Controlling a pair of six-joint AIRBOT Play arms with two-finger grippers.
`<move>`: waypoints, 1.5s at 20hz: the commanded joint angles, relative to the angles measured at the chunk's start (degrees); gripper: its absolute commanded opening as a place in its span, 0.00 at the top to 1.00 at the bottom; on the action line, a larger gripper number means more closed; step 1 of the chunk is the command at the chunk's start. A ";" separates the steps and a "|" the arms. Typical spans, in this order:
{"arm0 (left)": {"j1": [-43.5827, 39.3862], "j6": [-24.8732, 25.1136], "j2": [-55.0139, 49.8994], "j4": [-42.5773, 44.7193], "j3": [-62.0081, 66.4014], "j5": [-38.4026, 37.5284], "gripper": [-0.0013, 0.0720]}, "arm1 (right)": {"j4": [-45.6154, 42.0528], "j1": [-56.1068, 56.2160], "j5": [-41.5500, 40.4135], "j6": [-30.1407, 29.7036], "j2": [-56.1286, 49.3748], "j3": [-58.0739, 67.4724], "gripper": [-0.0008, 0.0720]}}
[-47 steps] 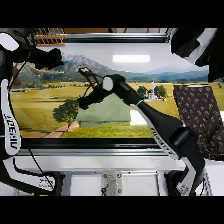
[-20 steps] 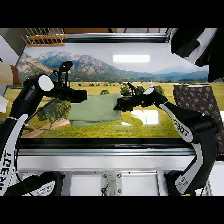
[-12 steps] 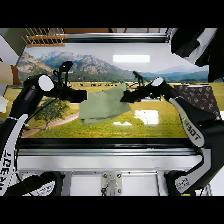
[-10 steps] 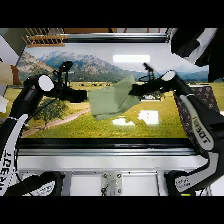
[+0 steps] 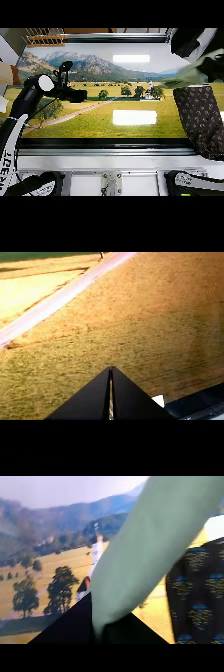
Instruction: Fold the clothes and pants, and hang the long-sleeved shirts on hangers.
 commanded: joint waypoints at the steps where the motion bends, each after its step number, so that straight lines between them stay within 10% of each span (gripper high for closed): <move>1: -0.02 0.04 0.02 -0.04 0.00 0.04 0.97 | -0.63 -9.64 3.52 1.18 4.02 -0.35 0.97; 14: -0.02 0.07 0.02 0.00 -0.11 0.46 0.97 | -39.76 -15.34 11.65 12.37 14.58 -22.47 0.97; 22: -0.02 0.07 0.02 -0.02 -0.11 0.63 0.97 | -18.71 -8.63 -14.51 12.39 18.18 -19.08 0.97; 30: -0.02 0.02 0.02 -0.09 -0.11 0.42 0.97 | -7.30 -5.25 -19.28 -8.39 11.69 -3.76 0.97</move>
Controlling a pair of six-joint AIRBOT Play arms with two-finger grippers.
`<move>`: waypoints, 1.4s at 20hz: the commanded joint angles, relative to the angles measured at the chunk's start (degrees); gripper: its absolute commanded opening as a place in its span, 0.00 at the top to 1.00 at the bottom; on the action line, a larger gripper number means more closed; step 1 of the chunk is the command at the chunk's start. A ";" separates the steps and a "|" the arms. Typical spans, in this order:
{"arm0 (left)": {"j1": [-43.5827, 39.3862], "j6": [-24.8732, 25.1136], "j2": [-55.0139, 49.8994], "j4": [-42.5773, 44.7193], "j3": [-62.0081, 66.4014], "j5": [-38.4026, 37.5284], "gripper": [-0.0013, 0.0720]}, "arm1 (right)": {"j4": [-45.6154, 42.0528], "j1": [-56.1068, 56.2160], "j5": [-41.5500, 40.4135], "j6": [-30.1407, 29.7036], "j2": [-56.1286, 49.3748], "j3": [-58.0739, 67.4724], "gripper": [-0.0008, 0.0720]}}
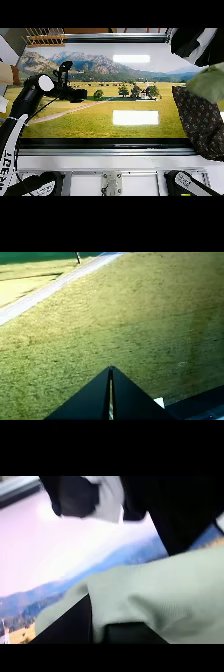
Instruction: Fold the clothes and pants, and hang the long-sleeved shirts on hangers.
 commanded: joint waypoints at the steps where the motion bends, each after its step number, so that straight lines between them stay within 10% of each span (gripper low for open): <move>1: -0.04 0.07 0.02 -0.07 -0.02 -0.17 0.97 | -2.80 0.07 2.21 -7.72 -1.20 3.06 0.97; 7: -0.02 0.07 0.02 -0.02 -0.02 -0.92 0.97 | -23.63 -3.10 20.96 -4.61 0.17 -10.03 0.98; 17: -0.02 0.11 0.02 0.07 -0.02 -1.03 0.97 | -32.68 -5.62 38.64 5.42 2.45 -20.87 0.97; 18: -0.02 0.11 0.02 0.09 -0.02 -1.03 0.97 | -33.03 -5.62 39.71 6.23 2.45 -20.87 0.91; 20: -0.02 0.11 0.02 0.09 -0.02 -1.03 0.97 | -33.35 -5.62 42.05 8.46 2.51 -20.85 0.12; 28: -0.02 0.11 0.02 0.04 -0.02 -1.05 0.97 | -22.34 -1.49 28.76 9.66 19.04 -19.98 0.07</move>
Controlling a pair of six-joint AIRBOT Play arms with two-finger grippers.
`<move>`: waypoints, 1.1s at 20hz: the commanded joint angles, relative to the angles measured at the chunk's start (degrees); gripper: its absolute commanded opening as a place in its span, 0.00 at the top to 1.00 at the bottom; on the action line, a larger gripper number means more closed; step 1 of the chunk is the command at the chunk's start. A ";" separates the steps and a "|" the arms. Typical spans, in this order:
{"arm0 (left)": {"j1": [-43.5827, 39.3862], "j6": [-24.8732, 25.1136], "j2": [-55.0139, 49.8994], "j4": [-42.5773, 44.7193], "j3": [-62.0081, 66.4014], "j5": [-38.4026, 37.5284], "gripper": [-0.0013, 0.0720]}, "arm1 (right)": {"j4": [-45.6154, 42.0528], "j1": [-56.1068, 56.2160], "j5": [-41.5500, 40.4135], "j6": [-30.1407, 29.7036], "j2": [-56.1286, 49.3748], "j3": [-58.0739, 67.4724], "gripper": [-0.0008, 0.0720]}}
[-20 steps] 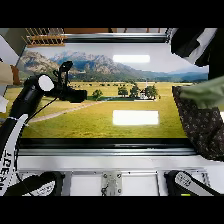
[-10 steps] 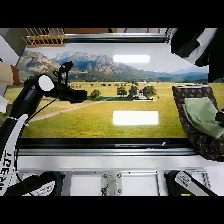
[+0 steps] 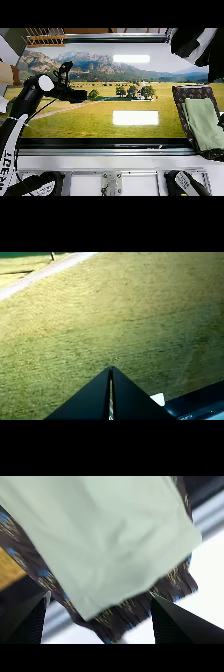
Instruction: Fold the clothes and pants, and hang the long-sleeved shirts on hangers.
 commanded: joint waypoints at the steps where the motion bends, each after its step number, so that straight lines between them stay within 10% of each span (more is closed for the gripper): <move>1: -0.02 0.00 0.02 -0.02 -0.02 0.00 0.97 | 14.49 4.42 -7.82 -0.13 9.38 0.02 0.07; 8: -0.02 -0.02 0.02 -0.02 -0.02 -1.03 0.97 | 34.77 25.51 -9.77 -5.05 13.57 -0.83 0.07; 9: -0.02 -0.02 0.02 -0.02 -0.02 -0.85 0.97 | 34.80 27.85 -9.77 -5.05 13.38 -0.83 0.19; 12: -0.02 -0.02 0.02 -0.02 -0.02 -0.35 0.97 | 34.80 31.41 -9.75 -5.05 13.00 -0.83 0.97; 22: -0.02 -0.02 0.02 -0.02 -0.02 -0.35 0.97 | 34.82 31.63 -9.16 -5.01 12.98 -0.83 0.97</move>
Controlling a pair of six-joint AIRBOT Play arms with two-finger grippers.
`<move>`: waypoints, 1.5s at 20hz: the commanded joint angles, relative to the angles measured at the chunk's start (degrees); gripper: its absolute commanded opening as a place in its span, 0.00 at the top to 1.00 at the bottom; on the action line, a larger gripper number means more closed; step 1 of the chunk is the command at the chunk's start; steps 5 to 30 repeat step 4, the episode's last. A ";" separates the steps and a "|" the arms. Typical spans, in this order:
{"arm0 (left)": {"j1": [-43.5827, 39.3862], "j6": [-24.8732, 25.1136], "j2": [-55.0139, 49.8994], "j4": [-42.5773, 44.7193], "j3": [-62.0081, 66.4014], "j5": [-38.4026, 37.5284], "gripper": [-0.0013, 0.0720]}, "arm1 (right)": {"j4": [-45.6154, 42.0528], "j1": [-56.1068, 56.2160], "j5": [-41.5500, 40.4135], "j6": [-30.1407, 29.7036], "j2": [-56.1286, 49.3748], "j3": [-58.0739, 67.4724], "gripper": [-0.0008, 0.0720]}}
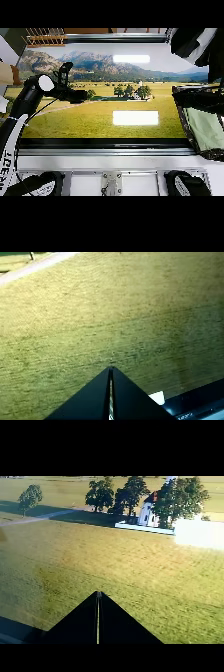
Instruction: Fold the clothes and pants, and hang the long-sleeved shirts on hangers.
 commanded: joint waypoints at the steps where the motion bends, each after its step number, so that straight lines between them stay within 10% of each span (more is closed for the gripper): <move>1: -0.02 -0.07 0.02 0.00 -0.02 0.02 0.97 | 0.11 0.20 0.02 0.00 0.04 -0.02 0.97; 30: -0.02 -0.07 0.02 0.00 -0.02 0.02 0.97 | 0.09 0.20 0.02 0.00 0.04 -0.02 0.97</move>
